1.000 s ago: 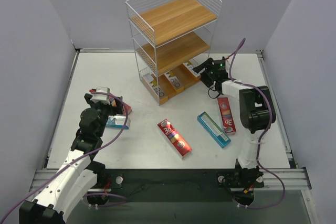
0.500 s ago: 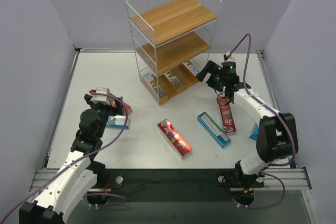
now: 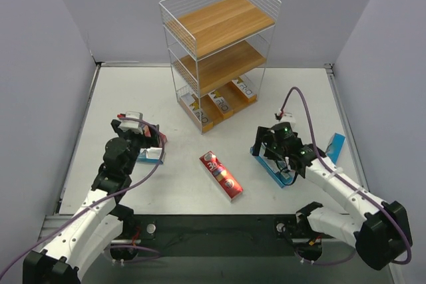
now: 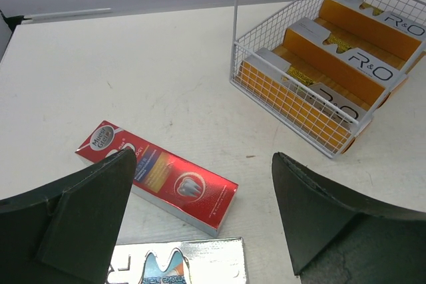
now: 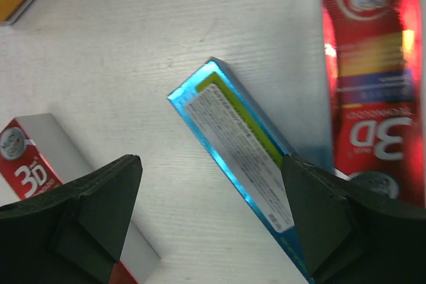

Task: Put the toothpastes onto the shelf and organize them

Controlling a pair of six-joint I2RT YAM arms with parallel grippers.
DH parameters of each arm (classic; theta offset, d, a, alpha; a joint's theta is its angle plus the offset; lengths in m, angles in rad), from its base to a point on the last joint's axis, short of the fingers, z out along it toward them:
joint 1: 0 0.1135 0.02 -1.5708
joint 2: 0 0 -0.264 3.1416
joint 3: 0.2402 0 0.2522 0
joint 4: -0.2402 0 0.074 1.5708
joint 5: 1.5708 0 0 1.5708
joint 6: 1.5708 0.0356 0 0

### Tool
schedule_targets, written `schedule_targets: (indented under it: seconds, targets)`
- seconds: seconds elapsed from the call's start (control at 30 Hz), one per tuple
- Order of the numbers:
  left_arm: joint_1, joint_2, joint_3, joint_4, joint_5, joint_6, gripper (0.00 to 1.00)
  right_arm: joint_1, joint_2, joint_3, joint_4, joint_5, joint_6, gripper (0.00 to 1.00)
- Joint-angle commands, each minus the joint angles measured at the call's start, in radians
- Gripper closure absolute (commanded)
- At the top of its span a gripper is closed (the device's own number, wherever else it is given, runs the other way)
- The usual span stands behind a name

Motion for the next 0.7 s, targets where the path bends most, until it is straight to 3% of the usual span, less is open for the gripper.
schedule_targets:
  seconds: [0.0,0.33,0.53,0.67]
  targets:
    - [-0.023,0.012,0.009,0.055,0.018,-0.005,0.05,-0.012,-0.108,-0.02,-0.173,0.194,0.052,0.09]
    - [-0.056,0.014,0.012,0.054,0.026,-0.008,0.05,-0.166,-0.175,-0.115,-0.303,0.098,0.166,0.09]
    - [-0.07,0.011,0.013,0.046,0.032,-0.014,0.05,-0.166,-0.137,-0.143,-0.28,0.008,0.143,0.09]
    - [-0.073,0.012,0.015,0.046,0.043,-0.025,0.05,-0.087,-0.134,-0.164,-0.217,-0.089,0.118,0.11]
